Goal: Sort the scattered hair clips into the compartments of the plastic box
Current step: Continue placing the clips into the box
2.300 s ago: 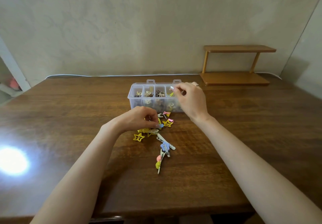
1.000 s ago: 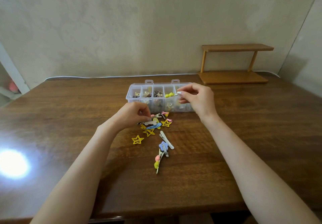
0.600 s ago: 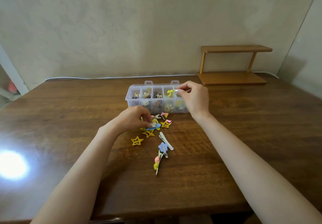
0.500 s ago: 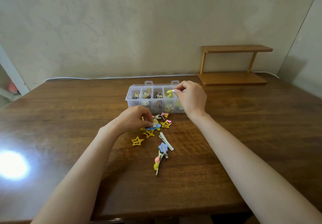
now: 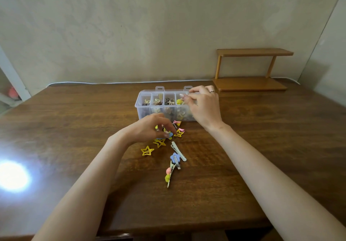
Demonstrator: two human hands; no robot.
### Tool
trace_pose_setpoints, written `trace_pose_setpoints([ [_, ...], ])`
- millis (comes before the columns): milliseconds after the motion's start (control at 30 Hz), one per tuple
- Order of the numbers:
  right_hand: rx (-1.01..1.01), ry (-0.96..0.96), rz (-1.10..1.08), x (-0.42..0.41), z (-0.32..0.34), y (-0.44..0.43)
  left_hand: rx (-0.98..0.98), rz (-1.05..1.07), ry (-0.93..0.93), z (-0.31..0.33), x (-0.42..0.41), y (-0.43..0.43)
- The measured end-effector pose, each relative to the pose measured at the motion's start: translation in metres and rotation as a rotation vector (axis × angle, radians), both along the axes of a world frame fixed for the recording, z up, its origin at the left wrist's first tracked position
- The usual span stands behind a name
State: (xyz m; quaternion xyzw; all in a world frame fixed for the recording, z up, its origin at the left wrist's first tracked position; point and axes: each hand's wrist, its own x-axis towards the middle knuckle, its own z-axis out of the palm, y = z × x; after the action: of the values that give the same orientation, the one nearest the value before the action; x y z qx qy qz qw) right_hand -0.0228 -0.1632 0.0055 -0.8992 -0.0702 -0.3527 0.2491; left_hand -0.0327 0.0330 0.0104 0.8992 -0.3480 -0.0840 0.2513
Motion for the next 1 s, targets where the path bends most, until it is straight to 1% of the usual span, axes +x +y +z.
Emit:
trace_pose_setpoints([
  [100,0.084,-0.092,0.03,-0.006,-0.003,-0.002,0.024,-0.033,0.035,0.002,-0.004,-0.001],
  [200,0.202,-0.116,0.11,-0.015,-0.005,-0.001,0.022,-0.044,0.055,0.002,-0.006,-0.003],
  [367,0.225,-0.115,0.142,-0.019,-0.006,-0.006,0.044,-0.055,0.05,-0.003,-0.006,-0.009],
  [433,0.245,-0.119,0.143,-0.019,-0.006,-0.006,0.018,-0.045,0.059,-0.004,-0.005,-0.008],
  [500,0.268,-0.126,0.137,-0.019,-0.006,-0.006,-0.043,-0.021,0.066,-0.003,-0.005,-0.007],
  [567,0.295,-0.131,0.133,-0.02,-0.005,-0.008,-0.146,0.027,0.065,-0.003,-0.004,-0.007],
  [700,0.342,-0.134,0.119,-0.02,-0.004,-0.01,-0.464,0.17,0.085,0.001,-0.006,-0.01],
  [800,0.397,-0.124,0.119,-0.018,-0.004,-0.012,-0.589,0.323,-0.036,0.003,-0.003,-0.016],
  [900,0.41,-0.125,0.119,-0.017,-0.004,-0.013,-0.625,0.477,-0.213,0.007,0.007,-0.023],
  [1000,0.391,-0.121,0.1,-0.018,-0.004,-0.013,-0.65,0.545,-0.329,0.015,0.016,-0.035],
])
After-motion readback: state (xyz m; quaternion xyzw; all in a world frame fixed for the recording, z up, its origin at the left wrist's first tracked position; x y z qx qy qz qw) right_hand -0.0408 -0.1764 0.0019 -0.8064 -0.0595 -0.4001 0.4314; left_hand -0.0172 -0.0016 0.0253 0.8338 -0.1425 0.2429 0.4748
